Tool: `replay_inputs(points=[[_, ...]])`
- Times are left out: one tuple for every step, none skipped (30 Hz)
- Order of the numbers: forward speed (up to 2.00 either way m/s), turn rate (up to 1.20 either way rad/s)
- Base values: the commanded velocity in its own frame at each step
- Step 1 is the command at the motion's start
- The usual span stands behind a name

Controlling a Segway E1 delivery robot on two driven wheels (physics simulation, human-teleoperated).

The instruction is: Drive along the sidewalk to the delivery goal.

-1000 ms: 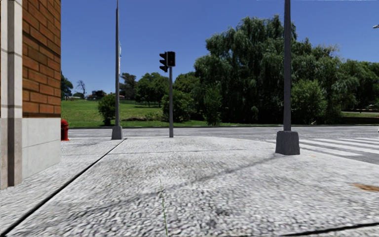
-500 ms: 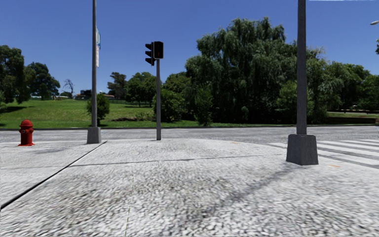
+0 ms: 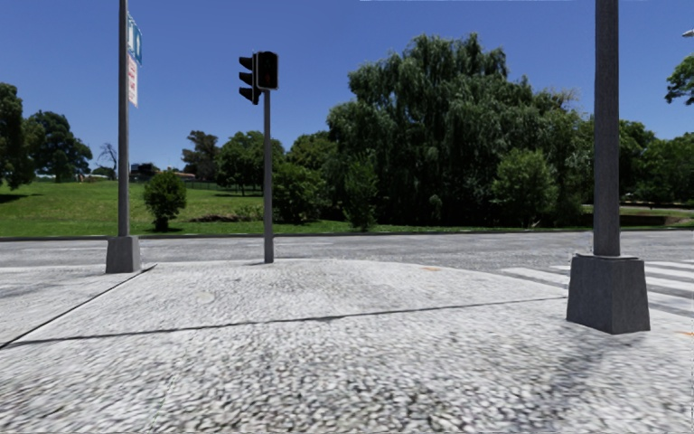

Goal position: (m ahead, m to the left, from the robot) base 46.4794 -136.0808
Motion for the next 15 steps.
replay_inputs(points=[[1.76,-0.26],[1.76,-0.26],[1.73,-0.28],[1.72,-0.29],[1.68,-0.30],[1.68,-0.30],[1.66,-0.31],[1.62,-0.35],[1.61,-0.37],[1.61,-0.37],[1.60,-0.38],[1.60,-0.38],[1.56,-0.39],[1.53,-0.39],[1.53,-0.39]])
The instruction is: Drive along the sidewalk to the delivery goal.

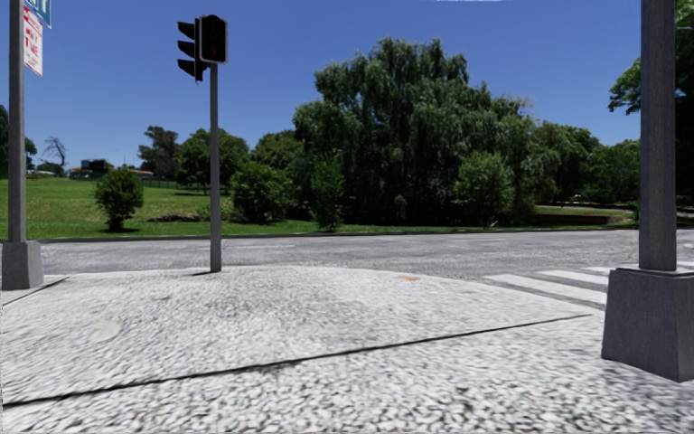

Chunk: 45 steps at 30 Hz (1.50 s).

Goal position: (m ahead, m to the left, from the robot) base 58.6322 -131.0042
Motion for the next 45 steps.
replay_inputs(points=[[1.50,-0.40],[1.49,-0.40],[1.49,-0.40],[1.49,-0.40],[1.49,-0.40],[1.49,-0.40],[1.49,-0.40],[1.48,-0.40],[1.48,-0.40],[1.48,-0.40],[1.47,-0.41],[1.47,-0.42],[1.47,-0.42],[1.47,-0.42],[1.47,-0.42],[1.47,-0.42],[1.47,-0.42],[1.47,-0.42],[1.47,-0.42],[1.47,-0.42],[1.47,-0.43],[1.47,-0.43],[1.47,-0.46],[1.46,-0.48],[1.45,-0.48],[1.45,-0.49],[1.45,-0.49],[1.45,-0.49],[1.45,-0.50],[1.45,-0.51],[1.45,-0.51],[1.45,-0.51],[1.45,-0.52],[1.45,-0.53],[1.45,-0.53],[1.44,-0.54],[1.44,-0.56],[1.42,-0.58],[1.42,-0.59],[1.42,-0.59],[1.42,-0.59],[1.42,-0.59],[1.41,-0.59],[1.41,-0.59],[1.40,-0.59]])
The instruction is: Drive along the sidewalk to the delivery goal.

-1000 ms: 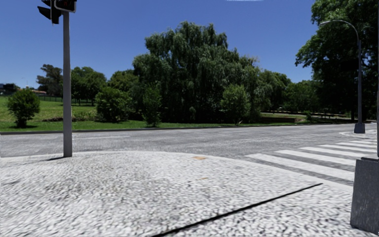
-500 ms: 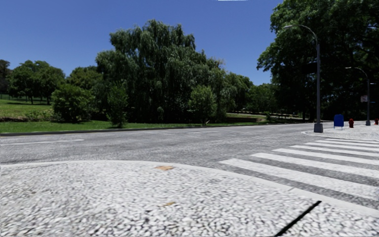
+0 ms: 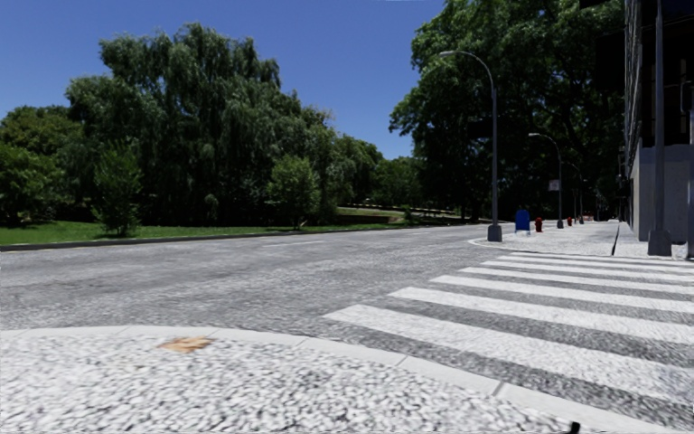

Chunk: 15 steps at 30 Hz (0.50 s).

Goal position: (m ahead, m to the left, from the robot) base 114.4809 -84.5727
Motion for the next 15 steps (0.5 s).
replay_inputs(points=[[1.40,-0.59],[1.40,-0.59],[1.40,-0.59],[1.40,-0.59],[1.40,-0.59],[1.40,-0.60],[1.40,-0.60],[1.40,-0.60],[1.40,-0.60],[1.40,-0.60],[1.40,-0.60],[1.40,-0.60],[1.40,-0.60],[1.40,-0.60],[1.40,-0.60]])
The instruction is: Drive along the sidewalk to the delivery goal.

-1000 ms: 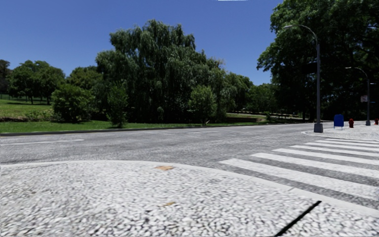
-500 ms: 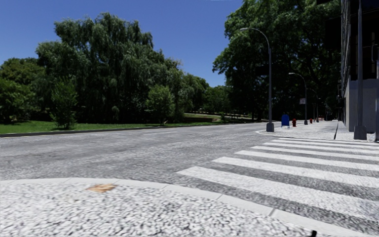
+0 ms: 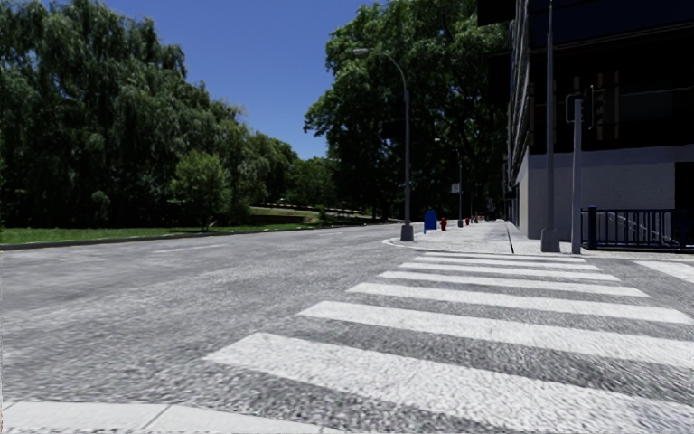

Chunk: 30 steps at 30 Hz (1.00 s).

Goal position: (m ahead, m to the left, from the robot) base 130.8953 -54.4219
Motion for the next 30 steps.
replay_inputs(points=[[1.40,-0.60],[1.39,-0.60],[1.39,-0.60],[1.37,-0.60],[1.34,-0.60],[1.32,-0.60],[1.32,-0.60],[1.32,-0.60],[1.32,-0.60],[1.32,-0.60],[1.32,-0.60],[1.32,-0.60],[1.32,-0.60],[1.32,-0.60],[1.35,-0.60],[1.40,-0.60],[1.40,-0.60],[1.44,-0.60],[1.47,-0.60],[1.52,-0.60],[1.52,-0.60],[1.57,-0.60],[1.67,-0.60],[1.85,-0.48],[2.00,-0.41],[2.00,-0.41],[2.00,-0.40],[2.00,-0.39],[2.00,-0.33],[2.00,-0.33]])
